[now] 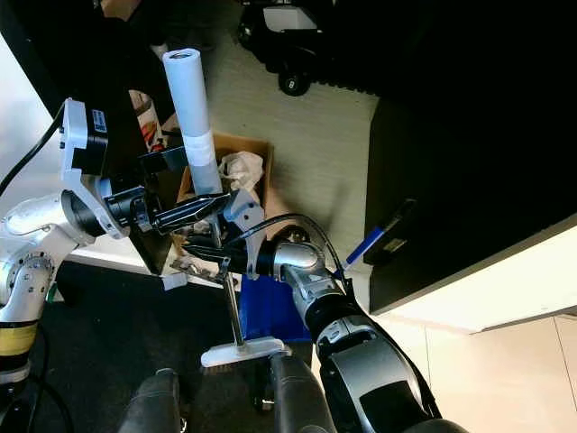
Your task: Sweep floor
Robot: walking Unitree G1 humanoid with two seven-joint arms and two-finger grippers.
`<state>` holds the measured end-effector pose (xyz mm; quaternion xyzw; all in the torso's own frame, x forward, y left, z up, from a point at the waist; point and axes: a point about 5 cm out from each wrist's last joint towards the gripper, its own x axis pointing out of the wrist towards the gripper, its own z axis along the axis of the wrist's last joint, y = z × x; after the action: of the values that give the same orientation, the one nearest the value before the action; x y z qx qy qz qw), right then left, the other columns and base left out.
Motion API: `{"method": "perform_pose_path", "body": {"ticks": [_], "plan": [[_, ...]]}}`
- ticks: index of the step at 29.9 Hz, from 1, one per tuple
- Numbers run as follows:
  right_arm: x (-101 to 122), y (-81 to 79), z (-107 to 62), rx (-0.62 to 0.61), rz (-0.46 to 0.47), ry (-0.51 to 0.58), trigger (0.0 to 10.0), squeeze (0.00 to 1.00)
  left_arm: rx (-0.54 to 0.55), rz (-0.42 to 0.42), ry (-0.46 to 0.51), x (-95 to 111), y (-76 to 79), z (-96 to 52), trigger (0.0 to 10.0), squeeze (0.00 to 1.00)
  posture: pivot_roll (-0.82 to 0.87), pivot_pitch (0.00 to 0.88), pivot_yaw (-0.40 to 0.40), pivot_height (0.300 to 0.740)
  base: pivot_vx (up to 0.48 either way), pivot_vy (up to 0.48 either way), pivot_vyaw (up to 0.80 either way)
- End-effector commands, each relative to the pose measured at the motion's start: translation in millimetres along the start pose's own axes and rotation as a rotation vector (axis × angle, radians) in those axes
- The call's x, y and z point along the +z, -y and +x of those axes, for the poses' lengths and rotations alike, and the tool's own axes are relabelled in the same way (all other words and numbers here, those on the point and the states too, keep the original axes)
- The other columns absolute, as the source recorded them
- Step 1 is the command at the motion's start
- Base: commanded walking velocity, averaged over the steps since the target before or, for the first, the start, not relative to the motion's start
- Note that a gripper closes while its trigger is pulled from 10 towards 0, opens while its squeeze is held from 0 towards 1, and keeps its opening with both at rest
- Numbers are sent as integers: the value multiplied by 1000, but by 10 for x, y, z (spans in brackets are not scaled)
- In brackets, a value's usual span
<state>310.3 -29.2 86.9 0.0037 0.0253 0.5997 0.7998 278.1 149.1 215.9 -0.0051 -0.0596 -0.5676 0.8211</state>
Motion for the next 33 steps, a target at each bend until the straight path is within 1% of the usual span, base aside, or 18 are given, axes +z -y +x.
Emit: {"method": "perform_pose_path", "body": {"ticks": [1,2,33], "plan": [[-58,4,-40,-11,21,-19,0,0,-13,2,9,23,23,1,3647,0,40,134,-153,731,0,0,0],[-58,5,-40,-12,21,-19,0,0,-14,-3,15,32,21,0,0,0,40,133,-153,731,0,0,0],[-59,2,-33,-16,22,-16,0,0,-29,-38,17,40,25,-23,0,0,44,126,-150,731,0,0,0]]}}
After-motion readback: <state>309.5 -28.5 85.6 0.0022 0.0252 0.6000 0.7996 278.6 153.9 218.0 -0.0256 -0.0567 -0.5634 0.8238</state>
